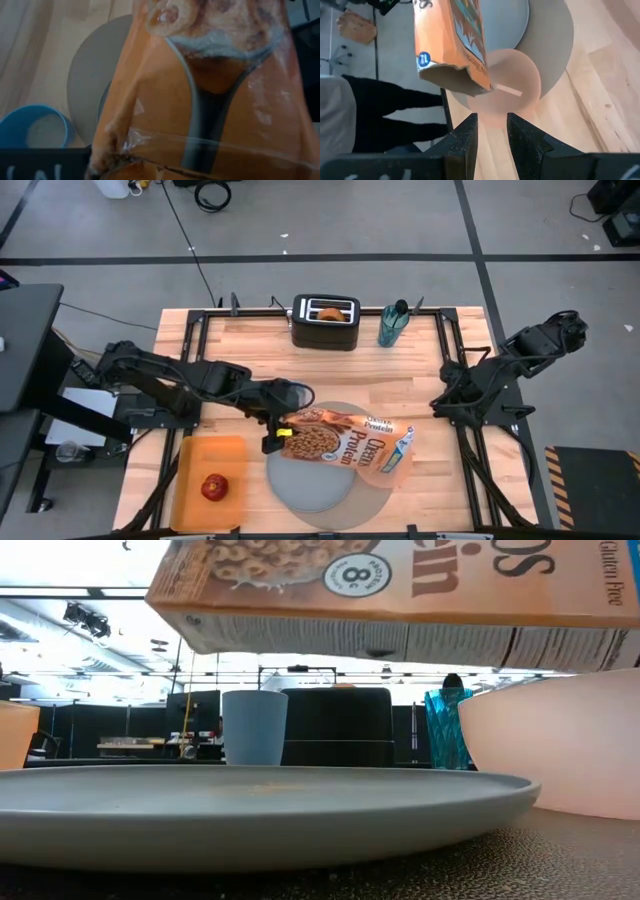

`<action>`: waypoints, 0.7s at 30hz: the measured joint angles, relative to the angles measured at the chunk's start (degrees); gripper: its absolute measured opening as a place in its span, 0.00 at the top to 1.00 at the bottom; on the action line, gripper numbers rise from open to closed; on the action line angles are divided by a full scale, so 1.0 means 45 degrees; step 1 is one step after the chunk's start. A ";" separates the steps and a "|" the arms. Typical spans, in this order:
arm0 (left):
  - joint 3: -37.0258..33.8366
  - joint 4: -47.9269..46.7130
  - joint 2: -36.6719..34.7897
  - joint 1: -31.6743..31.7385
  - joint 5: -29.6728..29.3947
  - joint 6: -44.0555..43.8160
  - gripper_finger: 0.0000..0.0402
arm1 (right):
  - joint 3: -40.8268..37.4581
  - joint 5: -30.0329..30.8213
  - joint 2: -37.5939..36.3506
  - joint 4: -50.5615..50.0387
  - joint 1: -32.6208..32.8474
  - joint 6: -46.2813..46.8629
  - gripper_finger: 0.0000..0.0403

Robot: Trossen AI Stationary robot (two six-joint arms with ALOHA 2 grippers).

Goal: Arrange a breakfast setting
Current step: Pour the cereal from the cereal box into the orange bowl

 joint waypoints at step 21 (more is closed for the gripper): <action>0.4162 -0.3202 0.2392 0.0431 0.0800 0.0725 0.54 | -0.0005 0.0937 -0.0400 -0.0054 0.0000 -0.0948 0.73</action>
